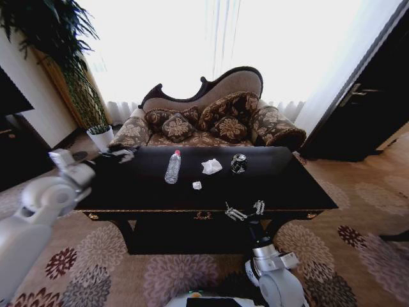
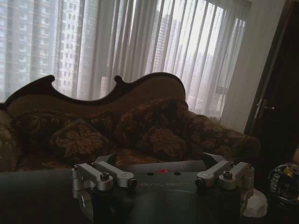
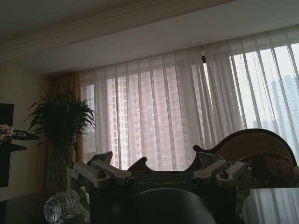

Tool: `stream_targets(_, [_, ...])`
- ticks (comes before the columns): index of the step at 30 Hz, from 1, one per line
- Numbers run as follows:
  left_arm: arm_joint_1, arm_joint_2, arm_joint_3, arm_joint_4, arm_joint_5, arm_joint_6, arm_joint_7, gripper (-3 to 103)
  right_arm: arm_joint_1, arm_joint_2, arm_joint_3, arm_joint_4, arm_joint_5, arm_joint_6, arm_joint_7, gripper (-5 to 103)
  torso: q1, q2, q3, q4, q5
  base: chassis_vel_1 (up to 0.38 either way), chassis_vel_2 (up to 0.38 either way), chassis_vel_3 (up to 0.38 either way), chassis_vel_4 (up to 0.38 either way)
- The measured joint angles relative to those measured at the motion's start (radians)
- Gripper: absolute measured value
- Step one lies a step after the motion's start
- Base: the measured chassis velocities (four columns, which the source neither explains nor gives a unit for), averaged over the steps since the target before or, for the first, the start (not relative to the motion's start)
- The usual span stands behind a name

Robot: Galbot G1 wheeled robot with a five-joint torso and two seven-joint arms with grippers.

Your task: Move to the front of the table and place the trash on the table into the trash bin.

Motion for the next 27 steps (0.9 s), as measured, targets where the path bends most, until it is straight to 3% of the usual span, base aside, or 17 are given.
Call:
stream_targets(4, [-0.044, -0.028, 0.094, 0.001, 0.051, 0.015, 0.000, 100, -0.001, 0.007, -0.010, -0.015, -0.022, 0.006, -0.001, 100, 0.000, 0.000, 0.000, -0.0001, -0.0001, 0.000, 0.000, 0.000, 0.000])
stream_targets(13, [-0.084, -0.047, 0.151, -0.050, 0.066, 0.080, -0.053, 100, 0.011, 0.011, -0.024, -0.034, -0.042, 0.007, -0.009, 100, 0.000, 0.000, 0.000, 0.0001, 0.0001, 0.000, 0.000, 0.000, 0.000])
stream_targets(15, [-0.091, -0.041, 0.163, -0.059, 0.068, 0.104, -0.087, 100, 0.016, 0.011, -0.026, -0.041, -0.045, 0.007, -0.010, 100, 0.000, 0.000, 0.000, 0.0000, 0.0001, 0.000, 0.000, 0.000, 0.000])
stream_targets(17, [-0.101, -0.036, 0.181, -0.073, 0.058, 0.141, -0.159, 100, 0.020, 0.011, -0.032, -0.046, -0.049, 0.007, -0.011, 100, 0.000, 0.000, 0.000, 0.0001, 0.0000, 0.000, 0.000, 0.000, 0.000])
stream_targets(27, [-0.192, -0.048, 0.280, -0.070, 0.087, 0.194, -0.314, 100, 0.038, 0.007, -0.042, -0.077, -0.054, 0.019, -0.018, 100, 0.000, 0.000, 0.000, -0.0001, 0.0000, 0.000, 0.000, 0.000, 0.000])
